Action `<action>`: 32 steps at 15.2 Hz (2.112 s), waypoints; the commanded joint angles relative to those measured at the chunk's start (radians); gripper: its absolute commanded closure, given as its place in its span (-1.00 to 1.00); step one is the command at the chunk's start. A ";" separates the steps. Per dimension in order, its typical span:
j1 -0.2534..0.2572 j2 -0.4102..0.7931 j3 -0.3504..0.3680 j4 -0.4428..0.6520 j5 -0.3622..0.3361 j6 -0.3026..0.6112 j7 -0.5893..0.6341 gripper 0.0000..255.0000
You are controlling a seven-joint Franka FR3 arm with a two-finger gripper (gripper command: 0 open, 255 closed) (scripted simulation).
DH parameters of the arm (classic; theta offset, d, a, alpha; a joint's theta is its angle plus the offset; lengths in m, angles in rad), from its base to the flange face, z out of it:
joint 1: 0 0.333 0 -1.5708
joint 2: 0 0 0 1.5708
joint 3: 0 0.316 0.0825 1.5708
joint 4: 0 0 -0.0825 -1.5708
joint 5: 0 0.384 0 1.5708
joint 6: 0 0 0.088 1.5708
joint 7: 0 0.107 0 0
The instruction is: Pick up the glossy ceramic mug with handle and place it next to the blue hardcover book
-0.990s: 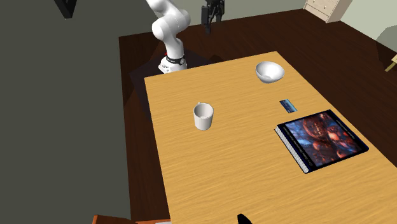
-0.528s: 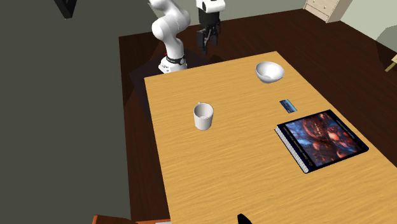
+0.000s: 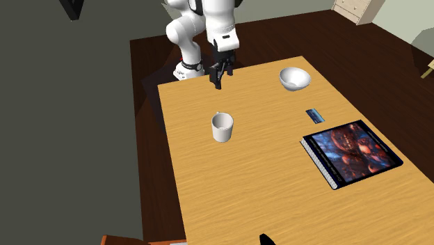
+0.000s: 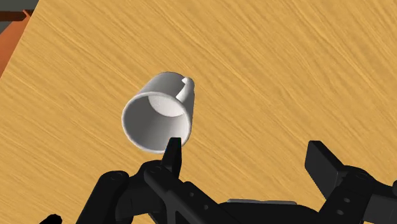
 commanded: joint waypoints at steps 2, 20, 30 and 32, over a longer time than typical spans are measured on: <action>0.009 0.111 -0.064 0.048 0.051 0.049 -0.087 -1.00; -0.062 0.631 -0.148 0.283 0.438 0.181 -0.475 -1.00; -0.062 0.631 -0.148 0.283 0.438 0.181 -0.475 1.00; -0.062 0.631 -0.148 0.283 0.438 0.181 -0.475 1.00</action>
